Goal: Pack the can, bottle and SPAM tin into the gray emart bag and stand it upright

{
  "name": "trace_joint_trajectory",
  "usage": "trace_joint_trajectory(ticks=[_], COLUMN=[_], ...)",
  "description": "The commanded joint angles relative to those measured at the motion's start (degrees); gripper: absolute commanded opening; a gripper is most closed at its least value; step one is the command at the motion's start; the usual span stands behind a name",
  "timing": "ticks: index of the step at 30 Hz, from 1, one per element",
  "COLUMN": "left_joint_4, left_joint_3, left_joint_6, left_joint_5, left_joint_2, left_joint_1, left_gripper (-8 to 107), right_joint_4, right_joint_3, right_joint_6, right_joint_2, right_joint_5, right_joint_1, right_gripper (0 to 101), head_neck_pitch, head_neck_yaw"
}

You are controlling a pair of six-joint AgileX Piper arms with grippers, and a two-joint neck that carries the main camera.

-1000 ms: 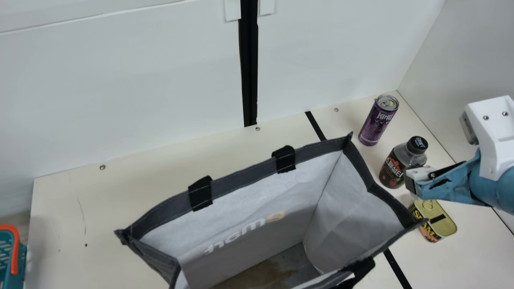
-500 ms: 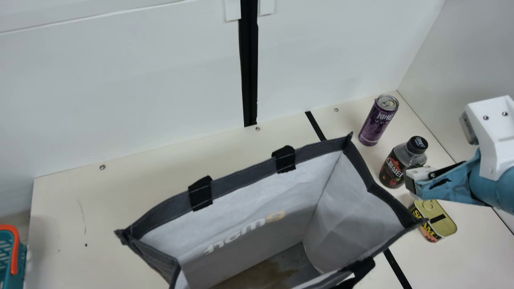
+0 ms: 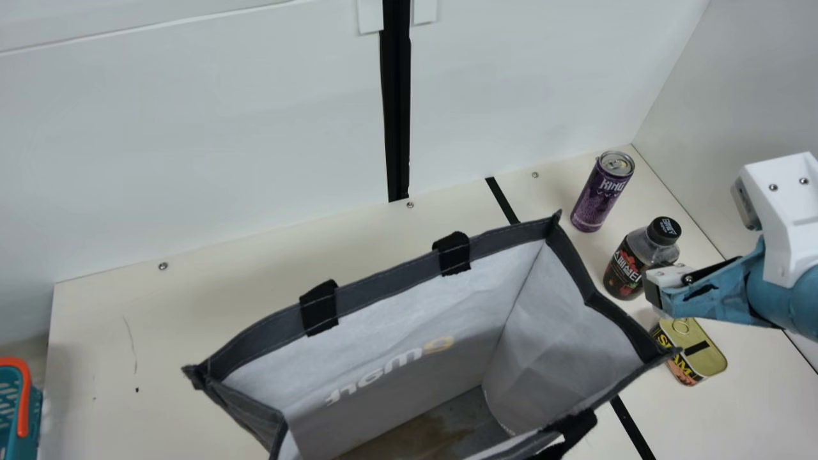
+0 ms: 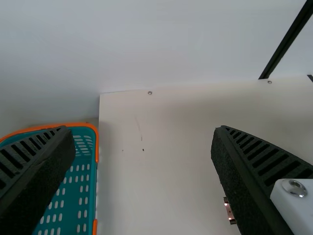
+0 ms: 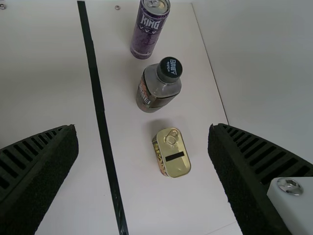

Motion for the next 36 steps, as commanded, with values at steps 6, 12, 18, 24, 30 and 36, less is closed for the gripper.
trace_joint_trajectory(ticks=[6, 12, 18, 24, 30, 36], left_joint_4=[-1.4, -3.7, -5.1, -5.8, -7.1, -10.0], left_joint_3=[-4.4, -8.9, -12.3, -15.8, -19.3, -21.7], left_joint_6=[1.1, 3.4, 5.5, 6.5, 7.5, 9.5], left_joint_5=[0.1, 0.7, 0.7, 0.7, 0.7, 0.7], left_joint_2=[3.2, 6.3, 9.2, 12.1, 14.7, 16.7], left_joint_1=[-1.5, -2.1, -3.7, -6.6, -9.9, -12.2], left_gripper=[90, 90, 90, 90, 90, 90], right_joint_4=[0.0, 0.0, 0.0, 0.0, 0.0, 0.0], right_joint_3=[0.0, 0.0, 0.0, 0.0, 0.0, 0.0], right_joint_6=[0.0, 0.0, 0.0, 0.0, 0.0, 0.0], right_joint_2=[0.0, 0.0, 0.0, 0.0, 0.0, 0.0], right_joint_5=[0.0, 0.0, 0.0, 0.0, 0.0, 0.0], right_joint_1=[0.0, 0.0, 0.0, 0.0, 0.0, 0.0], right_gripper=[95, 95, 95, 95, 95, 95], head_neck_pitch=[-1.3, -1.3, -1.3, -1.3, -1.3, -1.3], head_neck_yaw=[-0.1, -0.1, -0.1, -0.1, -0.1, -0.1])
